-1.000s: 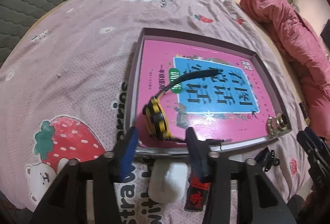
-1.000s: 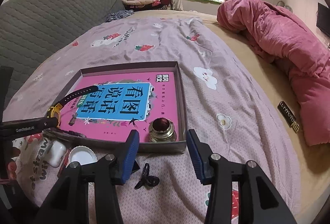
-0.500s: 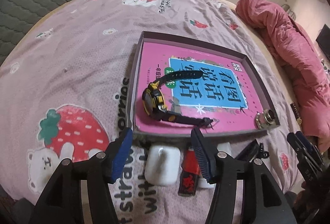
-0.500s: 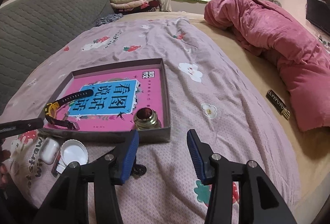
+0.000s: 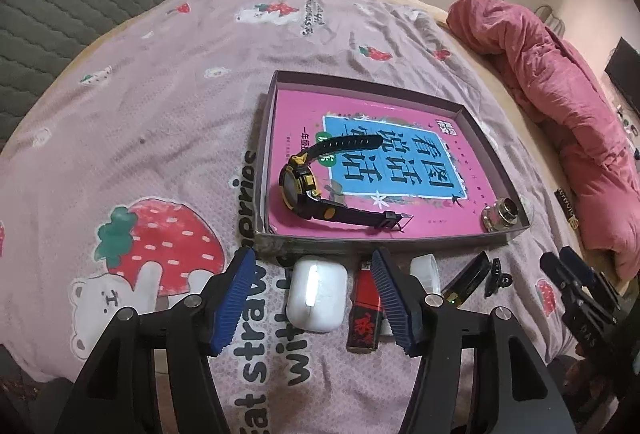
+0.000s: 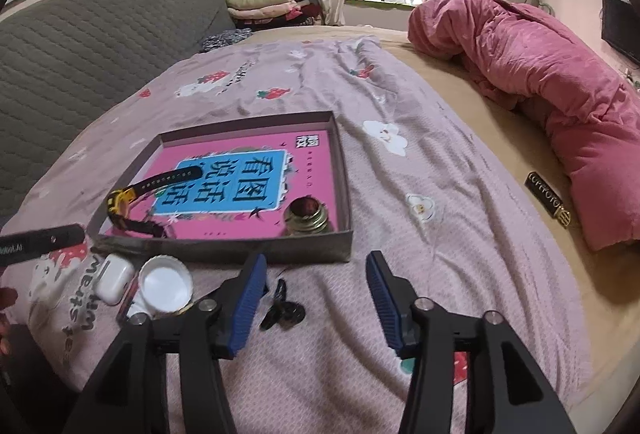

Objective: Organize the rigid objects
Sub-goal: 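Grasp the small black clip with the right tool while the left tool moves to the white earbud case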

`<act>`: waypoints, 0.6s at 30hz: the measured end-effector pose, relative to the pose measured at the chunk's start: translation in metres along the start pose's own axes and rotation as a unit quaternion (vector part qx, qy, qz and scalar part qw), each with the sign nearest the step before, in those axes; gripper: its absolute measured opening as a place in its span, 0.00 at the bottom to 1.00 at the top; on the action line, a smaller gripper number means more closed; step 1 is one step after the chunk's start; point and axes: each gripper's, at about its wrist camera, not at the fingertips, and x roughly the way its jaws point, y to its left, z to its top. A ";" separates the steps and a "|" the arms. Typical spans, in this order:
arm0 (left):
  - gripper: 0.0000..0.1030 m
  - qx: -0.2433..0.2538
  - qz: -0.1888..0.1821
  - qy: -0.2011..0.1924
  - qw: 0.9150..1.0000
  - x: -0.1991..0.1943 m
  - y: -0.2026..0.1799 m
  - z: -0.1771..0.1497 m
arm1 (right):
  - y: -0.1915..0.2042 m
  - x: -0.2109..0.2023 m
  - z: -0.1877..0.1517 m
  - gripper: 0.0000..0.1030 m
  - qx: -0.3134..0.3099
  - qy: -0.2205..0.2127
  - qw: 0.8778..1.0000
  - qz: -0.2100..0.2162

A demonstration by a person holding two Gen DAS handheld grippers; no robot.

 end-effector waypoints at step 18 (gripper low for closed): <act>0.65 0.014 -0.003 0.024 1.000 0.003 -0.004 -0.017 | 0.019 0.000 -0.016 0.55 -0.030 0.015 0.999 0.017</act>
